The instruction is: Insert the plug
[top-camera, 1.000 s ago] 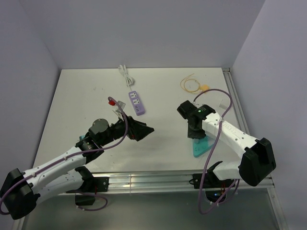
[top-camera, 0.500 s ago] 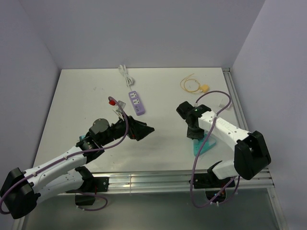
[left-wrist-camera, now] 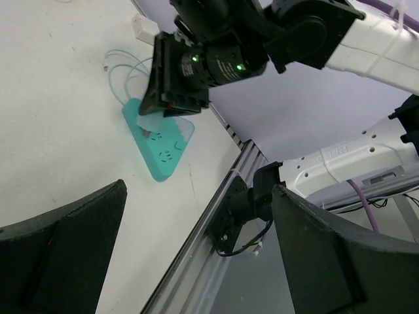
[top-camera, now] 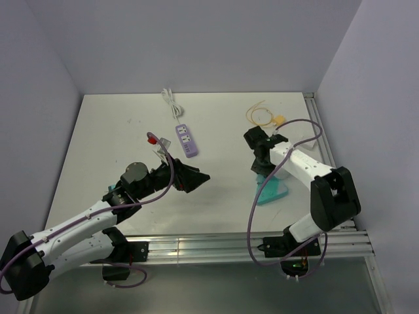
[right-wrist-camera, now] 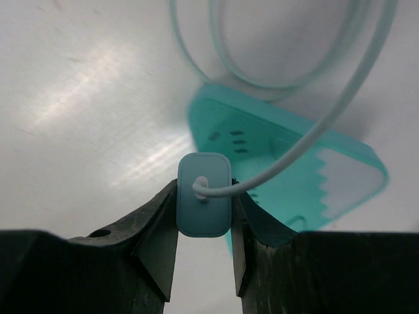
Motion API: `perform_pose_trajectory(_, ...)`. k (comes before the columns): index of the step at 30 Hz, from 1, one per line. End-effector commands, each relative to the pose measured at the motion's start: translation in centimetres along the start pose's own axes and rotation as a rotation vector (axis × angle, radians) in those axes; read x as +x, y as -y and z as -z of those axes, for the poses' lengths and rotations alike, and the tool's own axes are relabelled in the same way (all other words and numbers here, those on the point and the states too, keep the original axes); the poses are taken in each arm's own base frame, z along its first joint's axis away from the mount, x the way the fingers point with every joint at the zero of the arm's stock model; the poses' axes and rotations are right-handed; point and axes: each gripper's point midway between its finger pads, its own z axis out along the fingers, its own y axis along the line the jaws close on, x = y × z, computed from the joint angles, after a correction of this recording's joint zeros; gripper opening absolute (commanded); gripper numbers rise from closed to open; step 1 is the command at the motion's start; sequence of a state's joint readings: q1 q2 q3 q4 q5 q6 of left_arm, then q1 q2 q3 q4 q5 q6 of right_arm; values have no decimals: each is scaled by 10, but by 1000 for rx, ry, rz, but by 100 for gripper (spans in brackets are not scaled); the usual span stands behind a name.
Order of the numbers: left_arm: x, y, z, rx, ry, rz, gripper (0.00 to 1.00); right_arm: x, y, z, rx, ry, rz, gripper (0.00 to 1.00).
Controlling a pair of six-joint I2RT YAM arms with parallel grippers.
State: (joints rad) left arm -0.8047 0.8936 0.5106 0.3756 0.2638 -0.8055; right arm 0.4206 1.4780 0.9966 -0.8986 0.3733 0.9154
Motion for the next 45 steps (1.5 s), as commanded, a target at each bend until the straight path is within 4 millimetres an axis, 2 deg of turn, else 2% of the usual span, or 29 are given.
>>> perform_pose_trajectory(1, -10, 11, 2, 35, 37, -29, 98, -28, -40, -7, -89, 49, -117, 0)
perform_pose_trajectory(6, -11, 9, 4, 21, 39, -39, 98, -47, -47, -6, -86, 95, -138, 0)
perform_pose_trajectory(10, -11, 8, 4, 16, 36, -42, 98, -68, -47, 5, -76, 141, -118, 0)
perform_pose_trajectory(13, -12, 8, 3, 16, 40, -40, 98, -77, -37, 23, -93, 193, -107, 0)
perform_pose_trajectory(15, -12, 9, 2, 24, 37, -39, 98, -77, -28, 27, -75, 204, -81, 0)
perform_pose_trajectory(19, -12, 12, 1, 42, 37, -37, 98, -64, -10, 34, -74, 178, 36, 0)
perform_pose_trajectory(20, -12, 13, 0, 49, 39, -40, 98, -61, -12, 36, -108, 172, 48, 0)
perform_pose_trajectory(22, -7, 14, -2, 77, 19, -38, 98, -34, -34, 46, -298, 66, 100, 0)
perform_pose_trajectory(23, -10, 20, -3, 108, 29, -46, 98, -35, -47, 64, -419, 76, 108, 0)
perform_pose_trajectory(24, -9, 24, -4, 130, 23, -52, 99, -25, -56, 75, -508, 35, 117, 0)
perform_pose_trajectory(25, -8, 24, -5, 137, 22, -66, 99, -8, -70, 94, -647, -48, 147, 0)
perform_pose_trajectory(26, -7, 24, -5, 146, 36, -75, 99, -5, -75, 115, -743, -50, 152, 0)
perform_pose_trajectory(27, -8, 22, -5, 145, 53, -93, 100, -3, -76, 127, -790, -57, 148, 0)
perform_pose_trajectory(28, -14, 21, -3, 136, 97, -109, 100, 1, -79, 147, -873, -79, 137, 0)
perform_pose_trajectory(29, -8, 18, -2, 131, 106, -123, 100, 3, -81, 158, -923, -89, 136, 0)
perform_pose_trajectory(31, -18, 17, -2, 113, 187, -188, 99, 7, -84, 185, -1028, -117, 118, 0)
perform_pose_trajectory(33, -15, 15, -3, 82, 224, -240, 99, 5, -85, 194, -1055, -114, 89, 0)
perform_pose_trajectory(34, -22, 16, -4, 66, 278, -258, 99, 1, -85, 201, -1073, -97, 57, 0)
perform_pose_trajectory(35, -16, 22, -5, 76, 288, -267, 99, 2, -87, 205, -1080, -83, 52, 0)
perform_pose_trajectory(36, -12, 20, -10, 60, 293, -299, 99, 3, -88, 210, -1099, -81, 48, 0)
perform_pose_trajectory(38, -14, 33, -13, 70, 347, -314, 100, 6, -91, 217, -1136, -73, 44, 0)
perform_pose_trajectory(44, -9, 47, -29, 89, 399, -392, 94, 16, -88, 214, -1151, -85, 18, 0)
perform_pose_trajectory(45, -6, 43, -33, 73, 395, -419, 93, 17, -87, 217, -1162, -90, 13, 0)
